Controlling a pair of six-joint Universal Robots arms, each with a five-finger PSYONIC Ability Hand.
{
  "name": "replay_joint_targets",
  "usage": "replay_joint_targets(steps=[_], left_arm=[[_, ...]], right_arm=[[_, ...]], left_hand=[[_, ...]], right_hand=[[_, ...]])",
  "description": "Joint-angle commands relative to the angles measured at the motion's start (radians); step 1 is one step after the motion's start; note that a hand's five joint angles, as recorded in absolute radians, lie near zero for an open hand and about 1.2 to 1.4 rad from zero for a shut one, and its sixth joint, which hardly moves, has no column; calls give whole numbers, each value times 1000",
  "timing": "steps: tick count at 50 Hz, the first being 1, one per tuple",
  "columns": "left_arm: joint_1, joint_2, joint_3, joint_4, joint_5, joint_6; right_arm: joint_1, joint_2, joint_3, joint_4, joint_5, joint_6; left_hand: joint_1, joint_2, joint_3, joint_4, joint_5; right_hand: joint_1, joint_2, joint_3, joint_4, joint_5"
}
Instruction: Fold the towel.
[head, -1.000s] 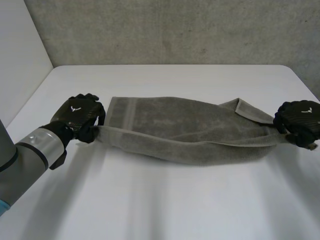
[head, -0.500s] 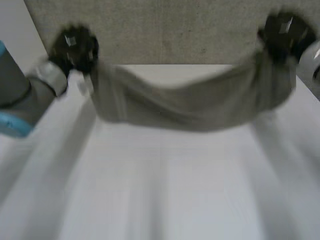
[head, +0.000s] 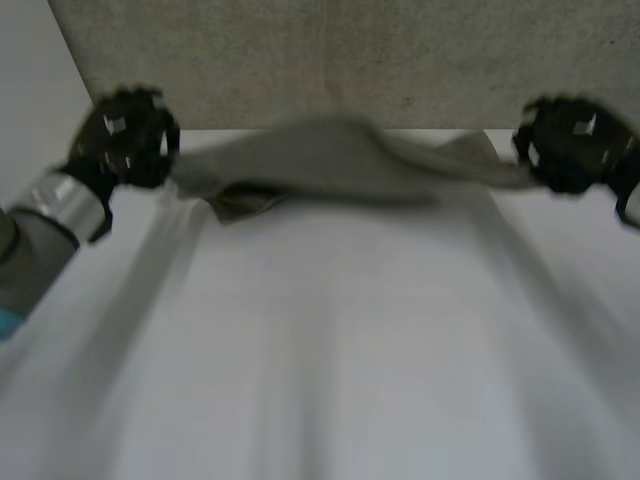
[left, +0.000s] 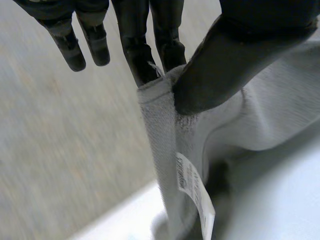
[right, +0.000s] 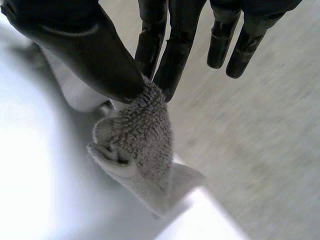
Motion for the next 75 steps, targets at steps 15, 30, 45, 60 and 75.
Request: replay_joint_targets(steps=[15,30,45,60,75], left_arm=[[19,101,-250,-62,76,122],[39,416,-203,-252,70,13],[79,427,-204,-274,78,-70],[36,52,-31,-277,60,-28],[-19,-291,277,-286,-102,38]], right_arm=[[-94,-139,333,98,-41,-251],[-203,-437,292,305,-154,-189],[-321,-460,255,347,-301,-165],[-96,-27,-31,393,-1,-294],[69,286,-326,405,189,-309]], left_hand=[[100,91,-42,-56,76],[100,91,-42,-56,76],[100,91,-42,-56,76],[100,91,-42,-56,76],[100,91,-42,-56,76]], right_hand=[[96,110,-50,-78,82],[96,110,-50,-78,82],[96,110,-50,-78,82],[96,110,-50,-78,82],[96,110,-50,-78,82]])
